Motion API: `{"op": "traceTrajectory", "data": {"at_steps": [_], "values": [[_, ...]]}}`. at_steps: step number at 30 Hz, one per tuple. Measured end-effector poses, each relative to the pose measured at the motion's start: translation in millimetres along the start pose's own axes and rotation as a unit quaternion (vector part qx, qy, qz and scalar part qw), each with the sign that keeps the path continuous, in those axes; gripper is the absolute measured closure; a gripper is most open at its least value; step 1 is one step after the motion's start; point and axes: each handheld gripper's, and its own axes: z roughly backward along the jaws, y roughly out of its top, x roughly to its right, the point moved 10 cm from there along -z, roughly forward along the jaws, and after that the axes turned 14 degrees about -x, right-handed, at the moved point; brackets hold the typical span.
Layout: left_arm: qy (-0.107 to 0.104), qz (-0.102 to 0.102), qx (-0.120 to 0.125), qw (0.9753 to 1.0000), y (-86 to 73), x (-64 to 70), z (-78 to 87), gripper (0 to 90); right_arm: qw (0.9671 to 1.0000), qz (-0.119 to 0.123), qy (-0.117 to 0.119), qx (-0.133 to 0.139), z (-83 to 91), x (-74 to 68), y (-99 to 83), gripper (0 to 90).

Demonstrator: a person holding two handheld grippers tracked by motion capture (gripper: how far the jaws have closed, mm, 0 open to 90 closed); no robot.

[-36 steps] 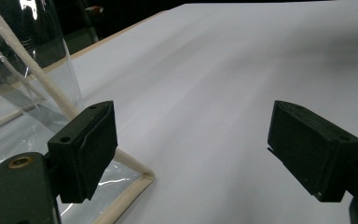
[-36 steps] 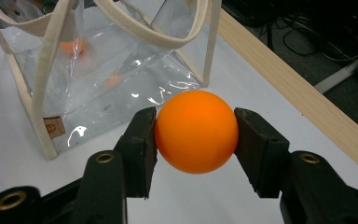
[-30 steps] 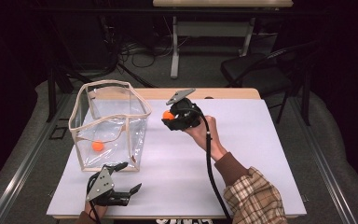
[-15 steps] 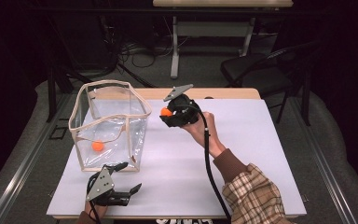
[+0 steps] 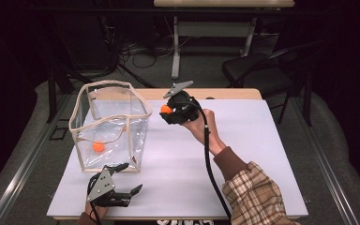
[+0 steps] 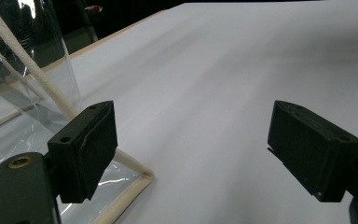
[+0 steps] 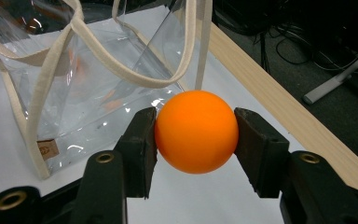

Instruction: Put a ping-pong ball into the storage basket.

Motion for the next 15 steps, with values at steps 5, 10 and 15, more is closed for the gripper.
{"op": "traceTrajectory", "data": {"at_steps": [5, 10, 15], "values": [[0.000, 0.000, 0.000, 1.0000, -0.1, -0.1, -0.2, 15.8, 1.0000, -0.001, 0.001, 0.005, 2.0, 0.9, 4.4, 50.4], [0.000, 0.000, 0.001, 1.0000, 0.0, 0.0, -0.1, 15.8, 1.0000, -0.002, 0.003, 0.008, 3.2, 0.7, 8.3, 50.4], [-0.001, 0.000, 0.000, 1.0000, -0.1, 0.1, -0.2, 15.8, 0.9999, -0.002, 0.001, 0.010, 3.8, 1.0, 12.2, 50.5]]}}
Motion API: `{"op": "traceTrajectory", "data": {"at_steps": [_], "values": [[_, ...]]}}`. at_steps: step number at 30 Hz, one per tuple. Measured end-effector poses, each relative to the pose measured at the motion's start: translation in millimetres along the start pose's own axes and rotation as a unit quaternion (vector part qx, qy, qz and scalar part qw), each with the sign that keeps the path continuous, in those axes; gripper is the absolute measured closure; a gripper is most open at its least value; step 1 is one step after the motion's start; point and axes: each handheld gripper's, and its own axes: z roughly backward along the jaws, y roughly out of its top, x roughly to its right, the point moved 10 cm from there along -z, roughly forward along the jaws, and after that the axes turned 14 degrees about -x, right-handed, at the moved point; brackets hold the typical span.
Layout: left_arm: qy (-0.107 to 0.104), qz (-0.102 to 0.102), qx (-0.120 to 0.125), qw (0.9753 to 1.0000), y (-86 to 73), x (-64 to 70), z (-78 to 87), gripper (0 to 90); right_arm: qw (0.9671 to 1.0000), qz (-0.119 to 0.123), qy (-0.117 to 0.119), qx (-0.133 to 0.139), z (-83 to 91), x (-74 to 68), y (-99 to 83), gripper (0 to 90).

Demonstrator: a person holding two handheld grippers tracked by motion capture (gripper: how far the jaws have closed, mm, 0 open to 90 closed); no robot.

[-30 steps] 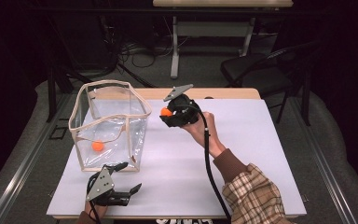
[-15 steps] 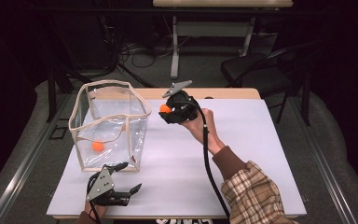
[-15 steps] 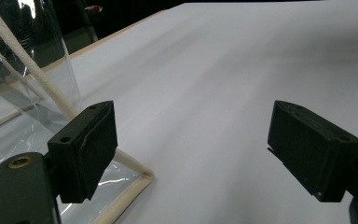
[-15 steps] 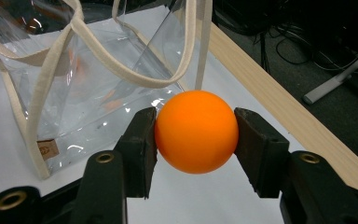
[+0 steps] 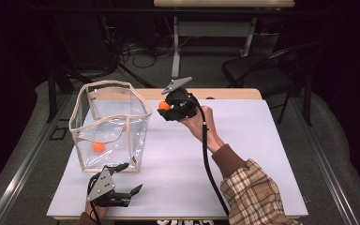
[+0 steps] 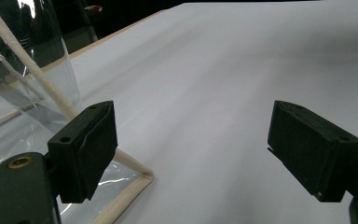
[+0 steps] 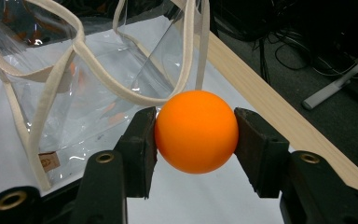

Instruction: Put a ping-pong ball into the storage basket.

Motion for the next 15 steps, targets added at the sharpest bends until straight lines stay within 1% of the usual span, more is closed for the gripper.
{"op": "traceTrajectory", "data": {"at_steps": [15], "values": [[0.000, 0.000, 0.000, 1.0000, 0.0, -0.1, -0.4, 15.8, 1.0000, 0.002, -0.002, 0.006, 1.9, 0.4, 10.7, 50.5]]}}
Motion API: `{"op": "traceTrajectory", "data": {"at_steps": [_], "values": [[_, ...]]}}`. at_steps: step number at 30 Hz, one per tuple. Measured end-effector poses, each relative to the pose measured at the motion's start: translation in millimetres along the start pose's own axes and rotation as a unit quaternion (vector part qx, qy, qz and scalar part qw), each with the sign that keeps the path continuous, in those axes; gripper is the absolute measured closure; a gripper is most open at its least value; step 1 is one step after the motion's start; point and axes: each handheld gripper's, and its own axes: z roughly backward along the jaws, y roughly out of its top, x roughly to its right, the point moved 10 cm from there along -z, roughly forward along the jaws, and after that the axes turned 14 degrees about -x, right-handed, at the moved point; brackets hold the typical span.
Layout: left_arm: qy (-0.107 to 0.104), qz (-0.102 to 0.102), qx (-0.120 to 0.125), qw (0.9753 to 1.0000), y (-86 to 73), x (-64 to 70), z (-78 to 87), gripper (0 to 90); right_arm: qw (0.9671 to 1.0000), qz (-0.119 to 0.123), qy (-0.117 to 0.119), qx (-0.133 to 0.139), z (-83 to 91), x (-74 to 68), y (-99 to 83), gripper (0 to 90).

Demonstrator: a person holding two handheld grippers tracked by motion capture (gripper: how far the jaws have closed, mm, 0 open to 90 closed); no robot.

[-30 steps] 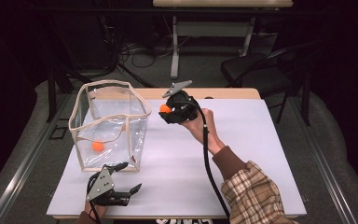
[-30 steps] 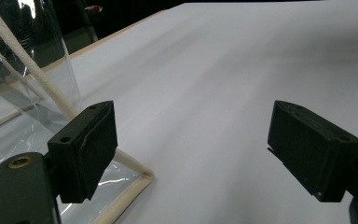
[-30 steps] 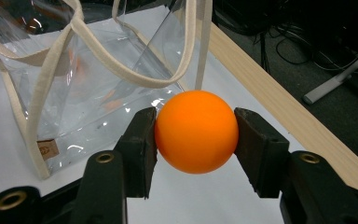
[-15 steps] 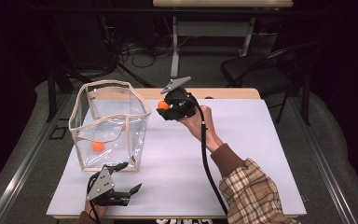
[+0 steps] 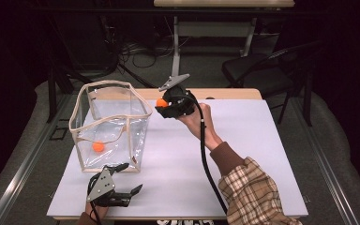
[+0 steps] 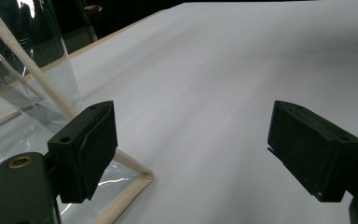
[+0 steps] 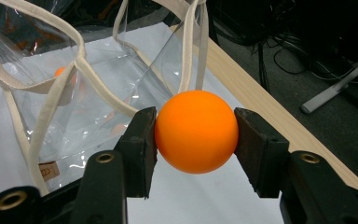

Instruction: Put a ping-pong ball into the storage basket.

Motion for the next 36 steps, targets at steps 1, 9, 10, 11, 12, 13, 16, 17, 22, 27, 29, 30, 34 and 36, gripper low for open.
{"op": "traceTrajectory", "data": {"at_steps": [1, 9, 10, 11, 12, 13, 16, 17, 22, 27, 29, 30, 34, 36], "values": [[0.000, 0.000, 0.000, 1.0000, 0.1, 0.1, 0.0, 15.8, 1.0000, 0.000, -0.001, 0.002, 0.0, -0.1, 1.1, 50.5], [0.000, 0.000, 0.000, 1.0000, 0.0, -0.1, -0.1, 15.8, 1.0000, 0.004, -0.003, 0.002, 1.1, -0.3, 5.2, 50.5], [0.000, 0.000, 0.000, 1.0000, 0.0, -0.1, -0.1, 15.8, 1.0000, 0.004, -0.003, 0.002, 1.1, -0.3, 5.2, 50.5], [0.000, 0.000, 0.000, 1.0000, 0.0, -0.1, -0.1, 15.8, 1.0000, 0.004, -0.003, 0.002, 1.1, -0.3, 5.2, 50.5], [0.000, 0.000, 0.000, 1.0000, 0.1, -0.1, -0.2, 15.8, 1.0000, 0.004, -0.003, 0.002, 1.1, -0.3, 5.2, 50.5], [0.000, 0.000, 0.000, 1.0000, 0.1, -0.1, -0.2, 15.8, 1.0000, 0.004, -0.003, 0.002, 1.1, -0.3, 5.2, 50.5], [0.000, 0.000, 0.000, 1.0000, 0.1, 0.0, -0.2, 15.8, 1.0000, 0.004, -0.002, 0.004, 0.1, -0.2, 12.0, 50.5], [-0.001, 0.000, 0.000, 1.0000, 0.1, -0.1, -0.3, 15.8, 1.0000, 0.004, -0.002, 0.004, -0.1, -0.4, 12.8, 50.5], [0.000, 0.000, 0.000, 1.0000, 0.1, 0.1, 0.0, 15.8, 1.0000, 0.008, -0.002, 0.006, -0.8, -2.7, 17.7, 50.5], [0.000, 0.000, 0.000, 1.0000, 0.0, 0.1, -0.1, 15.8, 0.9999, 0.010, -0.002, 0.007, -2.0, -5.3, 21.7, 50.6], [0.000, 0.000, 0.000, 1.0000, 0.0, 0.0, 0.0, 15.8, 0.9999, 0.011, -0.001, 0.005, -2.9, -6.1, 22.6, 50.6], [0.000, 0.000, 0.000, 1.0000, 0.0, 0.0, 0.0, 15.8, 0.9999, 0.013, 0.000, 0.007, -3.4, -6.2, 23.6, 50.5], [0.000, 0.000, 0.001, 1.0000, 0.0, -0.1, 0.1, 15.8, 0.9999, 0.014, 0.001, 0.005, -4.4, -8.4, 25.8, 50.5], [0.000, 0.000, 0.000, 1.0000, -0.1, -0.1, 0.0, 15.8, 0.9999, 0.013, 0.003, 0.007, -5.0, -9.6, 27.3, 50.5]]}}
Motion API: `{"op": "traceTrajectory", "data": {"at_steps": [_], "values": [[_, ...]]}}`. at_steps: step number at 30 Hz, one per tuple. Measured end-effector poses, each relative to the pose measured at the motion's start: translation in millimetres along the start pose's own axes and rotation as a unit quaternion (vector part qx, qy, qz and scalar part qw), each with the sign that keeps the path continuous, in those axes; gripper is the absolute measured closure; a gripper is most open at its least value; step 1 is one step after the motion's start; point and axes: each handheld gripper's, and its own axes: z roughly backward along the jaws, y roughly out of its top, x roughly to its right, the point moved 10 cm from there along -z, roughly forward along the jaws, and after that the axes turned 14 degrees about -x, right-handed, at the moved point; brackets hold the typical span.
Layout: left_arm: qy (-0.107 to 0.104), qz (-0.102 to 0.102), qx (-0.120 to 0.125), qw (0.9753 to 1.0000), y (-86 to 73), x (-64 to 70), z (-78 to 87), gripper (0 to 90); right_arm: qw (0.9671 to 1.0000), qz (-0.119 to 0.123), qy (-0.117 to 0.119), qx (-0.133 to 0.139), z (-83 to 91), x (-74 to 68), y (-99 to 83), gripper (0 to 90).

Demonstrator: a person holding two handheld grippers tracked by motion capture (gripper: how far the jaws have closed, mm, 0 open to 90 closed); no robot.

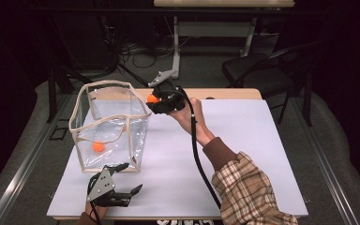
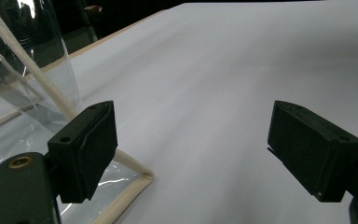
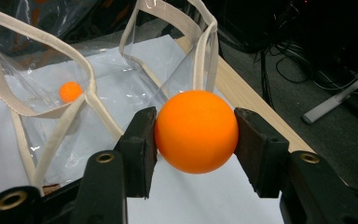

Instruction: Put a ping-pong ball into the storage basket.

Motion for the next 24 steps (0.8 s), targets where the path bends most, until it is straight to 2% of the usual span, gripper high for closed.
{"op": "traceTrajectory", "data": {"at_steps": [24], "values": [[0.000, 0.000, 0.000, 1.0000, -0.1, 0.3, 0.1, 15.8, 0.9999, 0.011, 0.002, 0.006, -4.5, -11.1, 18.0, 50.5]]}}
